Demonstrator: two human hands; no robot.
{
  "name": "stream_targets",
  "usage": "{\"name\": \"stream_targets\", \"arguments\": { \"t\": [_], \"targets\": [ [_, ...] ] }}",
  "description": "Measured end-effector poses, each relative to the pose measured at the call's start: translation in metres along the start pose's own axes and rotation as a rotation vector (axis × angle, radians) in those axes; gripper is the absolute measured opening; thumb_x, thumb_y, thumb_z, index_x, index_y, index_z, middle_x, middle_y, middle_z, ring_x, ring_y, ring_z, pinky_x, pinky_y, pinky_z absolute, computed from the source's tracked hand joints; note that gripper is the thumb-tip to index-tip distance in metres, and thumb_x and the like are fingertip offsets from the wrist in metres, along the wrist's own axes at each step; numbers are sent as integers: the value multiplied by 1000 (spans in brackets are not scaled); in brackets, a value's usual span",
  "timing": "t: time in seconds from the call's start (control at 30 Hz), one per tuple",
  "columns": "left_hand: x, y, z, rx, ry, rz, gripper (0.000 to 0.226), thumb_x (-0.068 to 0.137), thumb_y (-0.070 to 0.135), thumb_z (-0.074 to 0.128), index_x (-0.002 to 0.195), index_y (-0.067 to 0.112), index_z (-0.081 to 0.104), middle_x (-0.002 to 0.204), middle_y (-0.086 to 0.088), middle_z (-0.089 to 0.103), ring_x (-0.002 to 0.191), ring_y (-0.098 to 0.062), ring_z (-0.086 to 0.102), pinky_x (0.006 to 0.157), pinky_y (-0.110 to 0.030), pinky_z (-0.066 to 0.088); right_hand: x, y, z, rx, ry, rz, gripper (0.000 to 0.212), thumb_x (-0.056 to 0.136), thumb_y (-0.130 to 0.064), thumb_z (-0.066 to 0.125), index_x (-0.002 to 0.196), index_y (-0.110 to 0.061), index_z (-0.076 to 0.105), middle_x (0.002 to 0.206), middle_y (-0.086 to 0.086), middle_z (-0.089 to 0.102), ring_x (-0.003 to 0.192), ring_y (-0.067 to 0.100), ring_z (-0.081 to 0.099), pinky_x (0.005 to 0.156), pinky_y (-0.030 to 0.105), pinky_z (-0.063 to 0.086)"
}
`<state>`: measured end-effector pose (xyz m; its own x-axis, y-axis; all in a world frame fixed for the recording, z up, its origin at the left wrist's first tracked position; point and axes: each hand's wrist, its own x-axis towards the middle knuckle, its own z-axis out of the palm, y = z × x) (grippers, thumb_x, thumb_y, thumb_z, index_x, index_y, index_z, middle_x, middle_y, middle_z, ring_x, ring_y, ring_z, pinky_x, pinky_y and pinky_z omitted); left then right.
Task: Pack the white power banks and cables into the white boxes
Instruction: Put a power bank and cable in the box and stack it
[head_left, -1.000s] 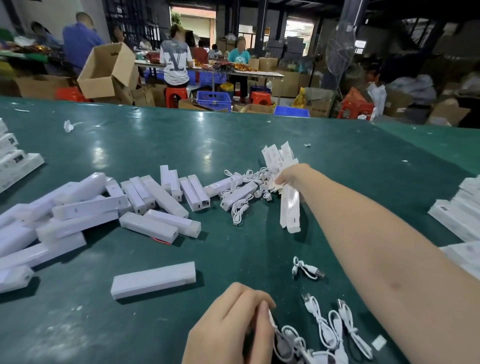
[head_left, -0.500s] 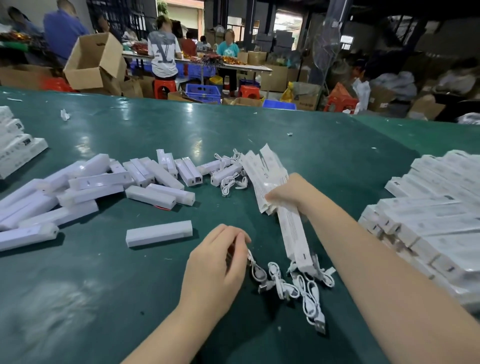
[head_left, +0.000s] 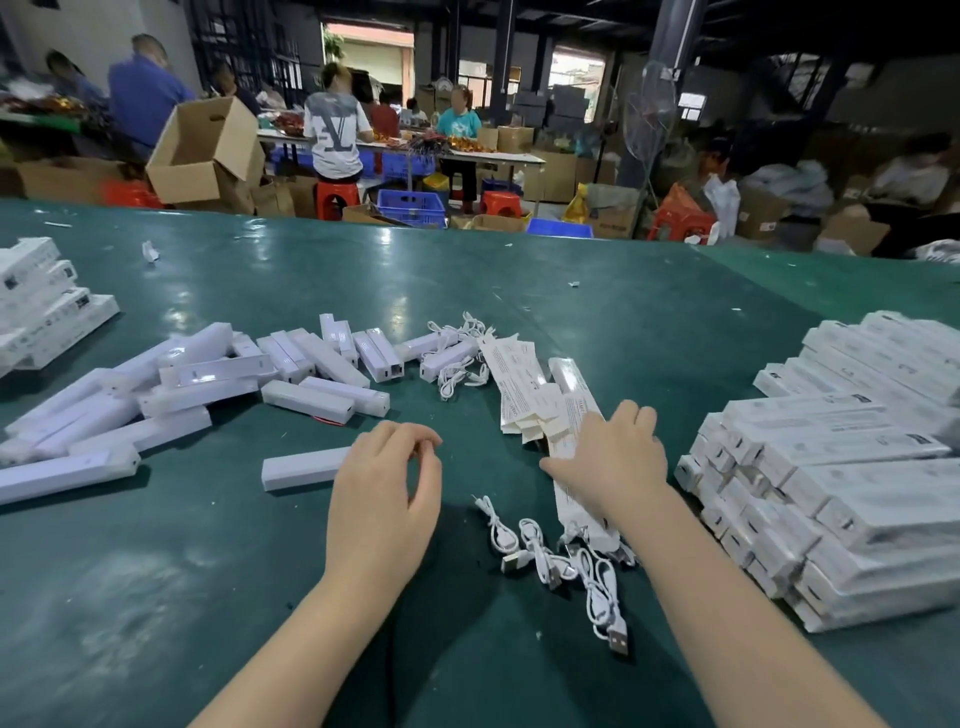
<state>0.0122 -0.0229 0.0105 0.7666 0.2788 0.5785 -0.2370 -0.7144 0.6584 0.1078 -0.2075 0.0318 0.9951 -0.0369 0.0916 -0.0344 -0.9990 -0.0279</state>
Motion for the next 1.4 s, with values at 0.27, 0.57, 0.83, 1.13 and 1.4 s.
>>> {"name": "stream_targets", "arguments": {
  "t": [0.27, 0.57, 0.83, 1.13, 1.4],
  "targets": [
    [0, 5, -6, -3, -15, -2, 13, 91, 11, 56, 96, 19, 65, 92, 14, 59, 90, -7, 54, 80, -24, 42, -26, 3, -25, 327, 267, -2, 24, 85, -36, 62, 96, -16, 55, 103, 3, 45, 79, 25, 47, 60, 30, 33],
    [6, 20, -10, -1130, -384, -517, 41, 80, 41, 64, 112, 16, 68, 115, -12, 70, 108, -24, 66, 92, -33, 52, -69, -27, -37, 1535, -438, -333, 31, 82, -9, 76, 108, -26, 70, 97, 0, 77, 86, 17, 74, 79, 31, 60],
    [6, 24, -11, -1100, -191, -765, 56, 73, 37, 71, 119, 7, 58, 99, -11, 73, 84, -19, 70, 67, -26, 54, -85, -43, -20, 704, 250, -679, 57, 74, -10, 69, 125, -31, 58, 109, -16, 64, 96, 5, 57, 82, 31, 52],
    [16, 20, -22, -1215, -107, -806, 53, 71, 42, 70, 112, 10, 60, 106, -4, 74, 93, -17, 72, 61, -23, 57, -84, -41, -29, 1222, -236, -412, 13, 89, -28, 71, 102, -25, 69, 92, -8, 74, 76, 5, 68, 69, 22, 52],
    [11, 25, -29, -1223, -181, -776, 36, 60, 39, 75, 89, 18, 76, 99, -4, 75, 94, -20, 72, 61, -28, 58, -91, -45, -40, 1588, -911, -256, 34, 101, -40, 48, 110, -10, 62, 77, 5, 74, 61, 20, 70, 54, 24, 56]
  ]
}}
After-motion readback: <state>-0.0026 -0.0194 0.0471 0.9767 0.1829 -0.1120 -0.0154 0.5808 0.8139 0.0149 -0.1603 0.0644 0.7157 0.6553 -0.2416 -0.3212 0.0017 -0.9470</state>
